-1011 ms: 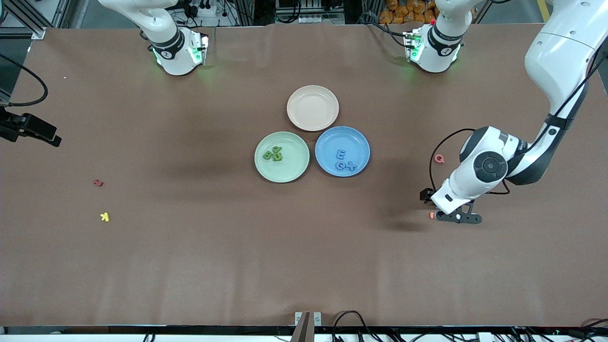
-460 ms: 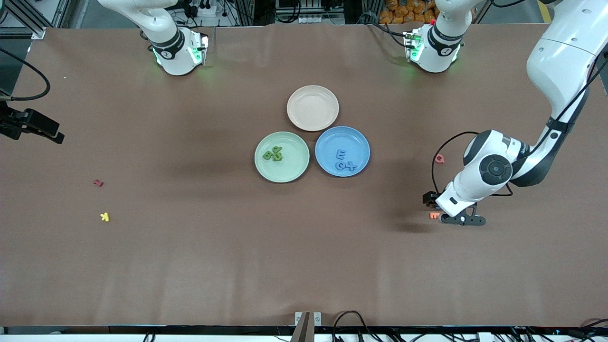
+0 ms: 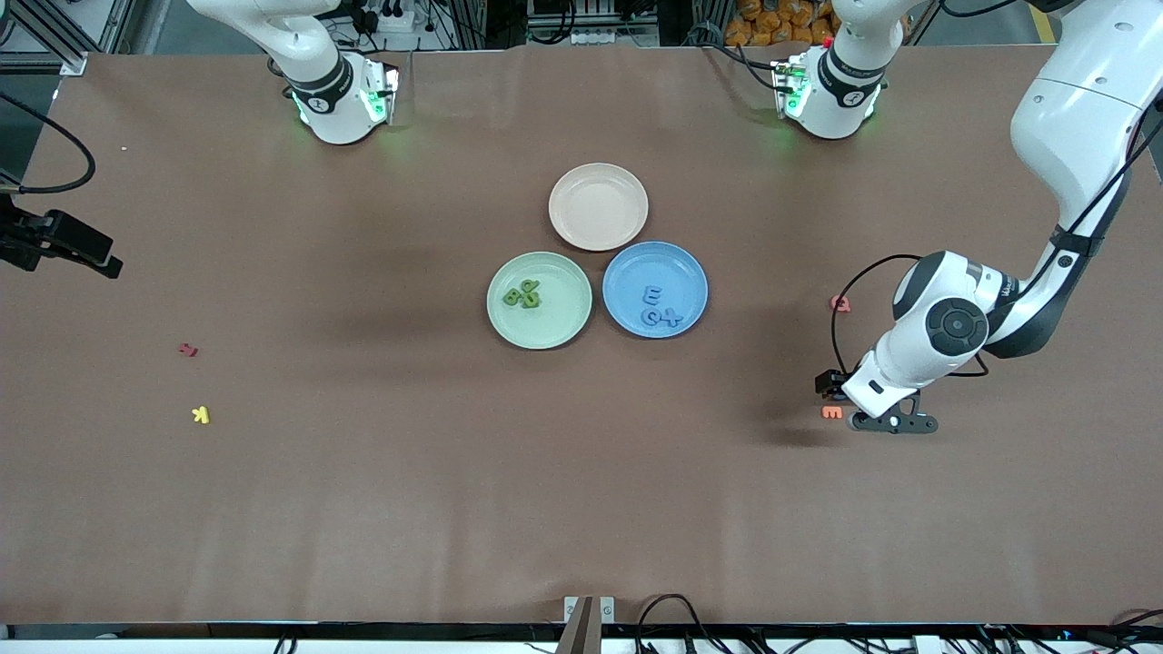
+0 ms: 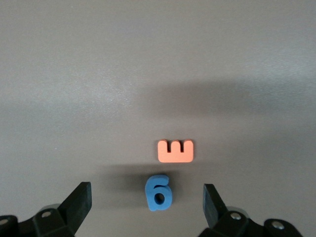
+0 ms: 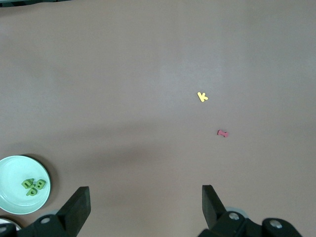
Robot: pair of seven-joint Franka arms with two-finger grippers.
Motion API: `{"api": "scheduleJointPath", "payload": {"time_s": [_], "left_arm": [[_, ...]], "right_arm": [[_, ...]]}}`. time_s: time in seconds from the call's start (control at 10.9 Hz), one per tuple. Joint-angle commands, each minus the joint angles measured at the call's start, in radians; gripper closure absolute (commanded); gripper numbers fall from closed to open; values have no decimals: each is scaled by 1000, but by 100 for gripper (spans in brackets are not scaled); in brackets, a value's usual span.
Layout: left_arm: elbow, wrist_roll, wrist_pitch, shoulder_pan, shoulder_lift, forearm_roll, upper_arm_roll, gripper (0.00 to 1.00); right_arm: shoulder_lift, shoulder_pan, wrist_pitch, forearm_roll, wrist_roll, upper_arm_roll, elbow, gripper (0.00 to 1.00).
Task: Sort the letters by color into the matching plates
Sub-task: 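Lower the left gripper over the blue 6 and grasp it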
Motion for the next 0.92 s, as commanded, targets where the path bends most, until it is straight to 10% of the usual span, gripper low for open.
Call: {"api": "scheduleJointPath", "payload": {"time_s": [0.0,0.83], "left_arm": [[-9,-1,19,-1,4,4,6,0],[-18,8,19,1,16,4,24,11]], "right_arm": [[-5,11,11,17,4,-12,-12,0],[-23,11,49,16,4,-12,-91,0]]}}
